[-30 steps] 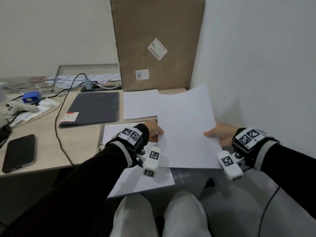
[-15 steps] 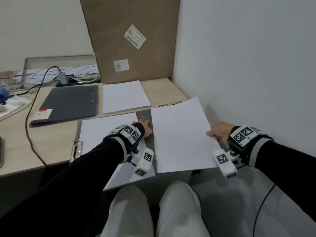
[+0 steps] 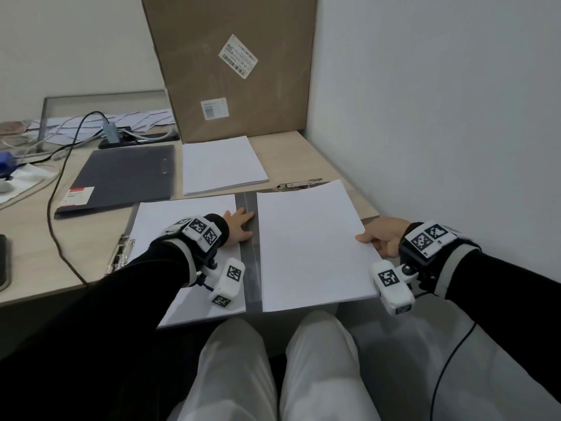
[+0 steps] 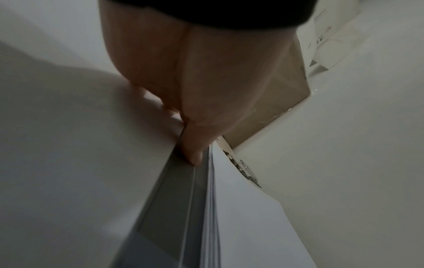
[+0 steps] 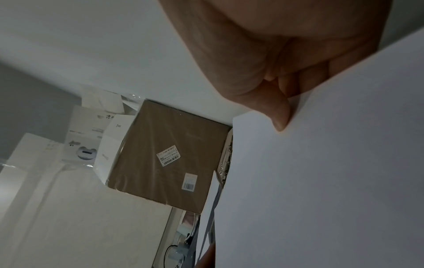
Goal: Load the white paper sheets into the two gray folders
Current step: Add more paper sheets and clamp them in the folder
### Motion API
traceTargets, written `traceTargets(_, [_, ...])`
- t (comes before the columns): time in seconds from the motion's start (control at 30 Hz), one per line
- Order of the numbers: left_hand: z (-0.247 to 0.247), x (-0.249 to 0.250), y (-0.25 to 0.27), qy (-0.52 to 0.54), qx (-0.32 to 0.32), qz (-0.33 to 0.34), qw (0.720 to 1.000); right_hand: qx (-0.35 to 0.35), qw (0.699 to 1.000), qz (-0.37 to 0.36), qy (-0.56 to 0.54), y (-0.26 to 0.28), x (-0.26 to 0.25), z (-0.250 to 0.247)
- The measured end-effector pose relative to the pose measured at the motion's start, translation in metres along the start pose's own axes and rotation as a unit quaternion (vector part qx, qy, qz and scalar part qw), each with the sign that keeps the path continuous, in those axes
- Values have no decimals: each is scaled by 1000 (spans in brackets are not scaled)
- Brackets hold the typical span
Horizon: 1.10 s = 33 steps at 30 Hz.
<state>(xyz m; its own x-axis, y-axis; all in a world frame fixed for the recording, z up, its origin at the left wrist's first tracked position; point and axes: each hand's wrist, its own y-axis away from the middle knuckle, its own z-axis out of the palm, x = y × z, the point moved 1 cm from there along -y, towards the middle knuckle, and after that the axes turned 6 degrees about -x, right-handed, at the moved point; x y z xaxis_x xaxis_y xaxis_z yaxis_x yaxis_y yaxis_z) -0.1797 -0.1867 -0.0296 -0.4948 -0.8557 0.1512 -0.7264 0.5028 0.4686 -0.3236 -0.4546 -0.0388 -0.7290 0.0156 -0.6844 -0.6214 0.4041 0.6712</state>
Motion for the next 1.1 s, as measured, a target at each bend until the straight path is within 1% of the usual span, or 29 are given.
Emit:
traceTargets(0.23, [1, -2, 4, 20, -1, 2, 1000, 4, 1000, -12, 0, 2, -11, 4])
traceTargets(0.37, [-1, 0, 6, 16, -2, 0, 1000, 15, 999, -21, 27, -6, -16, -3])
traceTargets(0.47, [-7, 6, 7, -4, -9, -18, 1000, 14, 998, -21, 51, -9, -17, -3])
traceTargets(0.57, [-15, 15, 9, 24, 20, -33, 999, 8, 999, -8, 35, -4, -17, -1])
traceTargets(0.63, [-17, 21, 7, 70, 42, -19, 996, 9, 999, -10, 46, -2, -16, 0])
traceTargets(0.7, [-16, 28, 6, 89, 51, -7, 995, 18, 998, -16, 54, -1, -18, 1])
traceTargets(0.8, [-10, 38, 6, 90, 33, -17, 995, 26, 996, -28, 83, -10, -18, -3])
traceTargets(0.87, [-7, 41, 7, 77, 29, -19, 996, 11, 995, -42, 92, -9, -19, -4])
traceTargets(1.1, [-6, 36, 8, 67, 14, 1, 998, 20, 991, -63, 120, -9, -21, -3])
